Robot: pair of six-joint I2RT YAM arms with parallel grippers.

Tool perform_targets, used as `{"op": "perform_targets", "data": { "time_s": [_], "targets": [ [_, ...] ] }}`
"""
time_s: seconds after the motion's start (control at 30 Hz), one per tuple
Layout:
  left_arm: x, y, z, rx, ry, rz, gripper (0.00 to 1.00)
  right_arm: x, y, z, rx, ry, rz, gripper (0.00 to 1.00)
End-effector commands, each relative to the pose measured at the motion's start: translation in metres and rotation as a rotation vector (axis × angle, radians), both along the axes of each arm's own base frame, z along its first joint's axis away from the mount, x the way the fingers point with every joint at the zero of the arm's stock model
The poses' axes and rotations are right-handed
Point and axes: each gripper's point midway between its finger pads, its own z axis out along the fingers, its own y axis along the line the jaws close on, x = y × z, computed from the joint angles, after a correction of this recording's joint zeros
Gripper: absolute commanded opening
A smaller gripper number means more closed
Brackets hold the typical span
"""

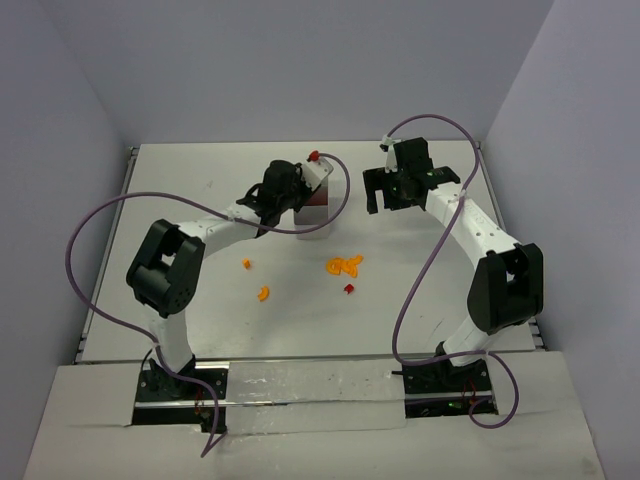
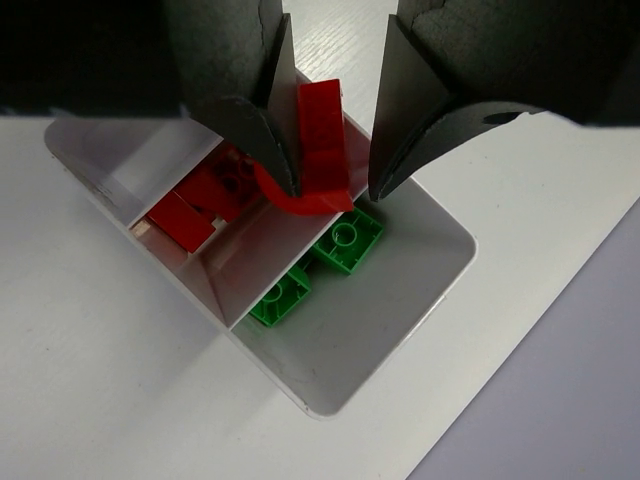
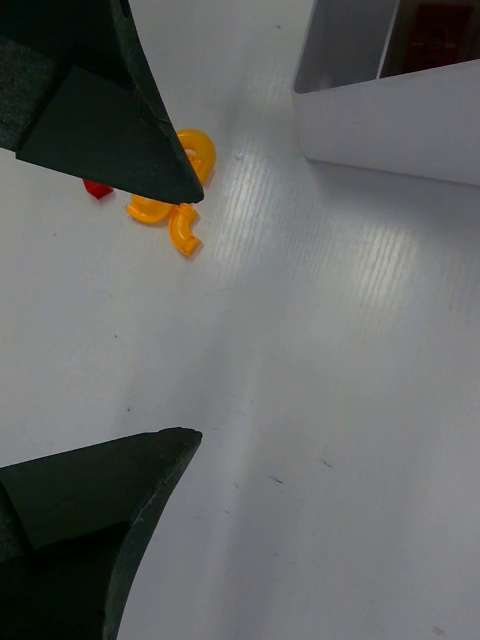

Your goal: Sort the legos into containers by color

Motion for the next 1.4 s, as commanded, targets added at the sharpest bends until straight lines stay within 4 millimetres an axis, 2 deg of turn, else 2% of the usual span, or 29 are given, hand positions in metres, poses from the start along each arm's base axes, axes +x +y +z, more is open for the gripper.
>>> {"op": "perform_targets", "data": {
  "time_s": [0.0, 0.27, 0.37, 0.43, 0.5, 0.63, 0.7, 0.73, 0.77, 0.83, 0.93, 1.0, 1.17, 1.27, 1.37],
  "targets": [
    [0.007, -0.011, 0.029, -0.039, -0.067, -0.005, 0.43, 0.002, -0.002, 0.007, 0.008, -0.025, 0.004, 1.00],
    [0.000, -0.019, 0.050, -0.086, -0.066, -0.025, 0.45, -0.004, 0.003, 0.007, 0.028, -0.018, 0.034, 1.00],
    [-0.003, -0.021, 0.068, -0.134, -0.061, -0.020, 0.46, -0.011, 0.008, 0.009, 0.037, -0.021, 0.105, 1.00],
    [-0.007, -0.020, 0.085, -0.186, -0.047, -0.006, 0.46, -0.020, 0.012, 0.007, 0.046, -0.013, 0.159, 1.00],
    [-0.013, -0.014, 0.114, -0.255, -0.044, 0.001, 0.46, -0.031, 0.018, 0.005, 0.058, 0.001, 0.212, 0.97],
    [-0.037, 0.010, 0.140, -0.372, 0.090, -0.003, 0.46, -0.073, 0.036, -0.015, 0.083, 0.100, 0.356, 0.89],
    [-0.047, 0.040, 0.134, -0.417, 0.176, 0.041, 0.46, -0.098, 0.048, -0.026, 0.080, 0.147, 0.437, 0.82],
    [-0.052, 0.041, 0.141, -0.431, 0.174, 0.028, 0.45, -0.107, 0.053, -0.032, 0.070, 0.165, 0.462, 0.81],
    [-0.058, 0.057, 0.130, -0.443, 0.225, 0.071, 0.45, -0.116, 0.058, -0.038, 0.058, 0.181, 0.491, 0.77],
    [-0.076, 0.078, 0.137, -0.446, 0.217, 0.091, 0.46, -0.139, 0.075, -0.053, 0.027, 0.228, 0.555, 0.72],
    [-0.095, 0.093, 0.132, -0.427, 0.232, 0.111, 0.46, -0.158, 0.090, -0.072, -0.003, 0.285, 0.604, 0.71],
    [-0.106, 0.101, 0.131, -0.421, 0.229, 0.117, 0.47, -0.163, 0.099, -0.082, -0.026, 0.312, 0.616, 0.70],
    [-0.118, 0.115, 0.125, -0.380, 0.224, 0.124, 0.48, -0.159, 0.103, -0.099, -0.078, 0.371, 0.595, 0.70],
    [-0.121, 0.113, 0.121, -0.365, 0.228, 0.098, 0.47, -0.160, 0.104, -0.101, -0.081, 0.378, 0.626, 0.70],
    [-0.129, 0.106, 0.114, -0.339, 0.260, 0.028, 0.47, -0.164, 0.104, -0.094, -0.080, 0.339, 0.728, 0.72]
  ]
}}
